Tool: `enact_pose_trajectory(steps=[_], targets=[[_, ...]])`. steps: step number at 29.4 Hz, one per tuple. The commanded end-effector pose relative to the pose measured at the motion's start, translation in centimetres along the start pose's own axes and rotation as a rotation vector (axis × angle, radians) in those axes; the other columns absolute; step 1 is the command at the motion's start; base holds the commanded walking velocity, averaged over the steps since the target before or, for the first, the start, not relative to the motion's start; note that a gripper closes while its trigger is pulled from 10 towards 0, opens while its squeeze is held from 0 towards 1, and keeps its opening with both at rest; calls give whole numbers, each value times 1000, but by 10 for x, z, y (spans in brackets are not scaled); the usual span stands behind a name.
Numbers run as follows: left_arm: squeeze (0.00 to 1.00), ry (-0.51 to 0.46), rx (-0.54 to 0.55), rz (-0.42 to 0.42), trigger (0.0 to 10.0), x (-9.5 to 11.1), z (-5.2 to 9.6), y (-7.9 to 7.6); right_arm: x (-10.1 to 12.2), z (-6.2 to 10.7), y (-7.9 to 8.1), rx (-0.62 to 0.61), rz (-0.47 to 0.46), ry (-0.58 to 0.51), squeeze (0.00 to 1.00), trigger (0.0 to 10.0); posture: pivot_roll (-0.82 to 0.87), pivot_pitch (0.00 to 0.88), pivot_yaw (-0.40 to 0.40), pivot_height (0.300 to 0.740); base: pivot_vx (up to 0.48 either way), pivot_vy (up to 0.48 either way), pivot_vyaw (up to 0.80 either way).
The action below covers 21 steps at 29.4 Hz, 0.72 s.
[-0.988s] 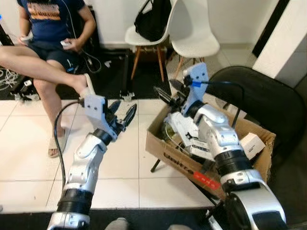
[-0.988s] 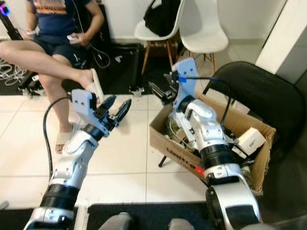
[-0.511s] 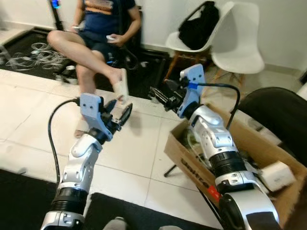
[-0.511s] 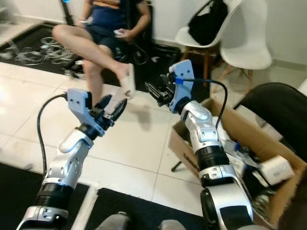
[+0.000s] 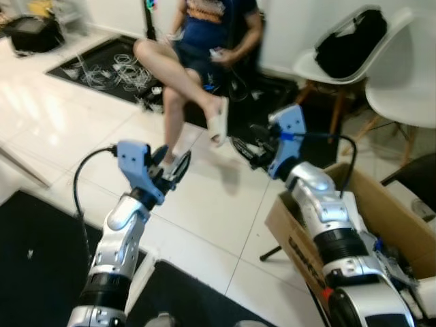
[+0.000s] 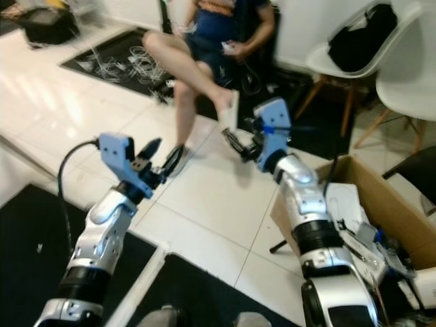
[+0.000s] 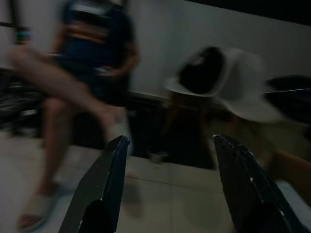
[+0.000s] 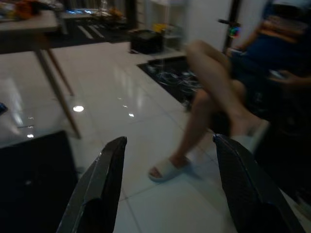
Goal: Picking trash to rubbish bin
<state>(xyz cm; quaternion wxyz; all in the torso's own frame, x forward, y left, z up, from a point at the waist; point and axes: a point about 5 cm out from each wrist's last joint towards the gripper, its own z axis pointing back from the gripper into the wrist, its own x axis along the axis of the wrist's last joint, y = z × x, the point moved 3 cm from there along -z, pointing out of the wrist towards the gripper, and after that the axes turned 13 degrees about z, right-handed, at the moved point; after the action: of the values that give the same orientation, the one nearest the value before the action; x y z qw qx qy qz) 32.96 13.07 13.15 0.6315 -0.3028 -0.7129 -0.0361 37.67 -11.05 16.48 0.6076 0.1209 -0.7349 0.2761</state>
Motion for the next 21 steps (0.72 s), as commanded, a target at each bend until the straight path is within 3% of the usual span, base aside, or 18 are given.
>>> enact_pose_trajectory(steps=[1, 7, 8, 14, 21], targets=[[0, 1, -7, -12, 10000, -2, 2, -3, 1, 3, -1, -7, 4, -12, 0, 10000, -68, 0, -45, 740, 0, 0, 788], [0, -8, 5, 2, 10000, -4, 13, -3, -7, 16, -2, -48, -26, -10, 0, 10000, -64, 0, -43, 740, 0, 0, 788], [0, -23, 36, 43, 10000, -7, 22, 0, -8, 23, -4, -77, -32, -14, 0, 10000, -65, 0, -41, 740, 0, 0, 788], [0, -46, 90, 95, 10000, -11, 37, 2, -16, 43, -4, -107, -43, 6, 0, 10000, -68, 0, -38, 740, 0, 0, 789], [0, -52, 105, 126, 10000, -16, 42, 0, -18, 46, -7, -105, -42, 18, 0, 10000, -95, 0, -45, 740, 0, 0, 777]])
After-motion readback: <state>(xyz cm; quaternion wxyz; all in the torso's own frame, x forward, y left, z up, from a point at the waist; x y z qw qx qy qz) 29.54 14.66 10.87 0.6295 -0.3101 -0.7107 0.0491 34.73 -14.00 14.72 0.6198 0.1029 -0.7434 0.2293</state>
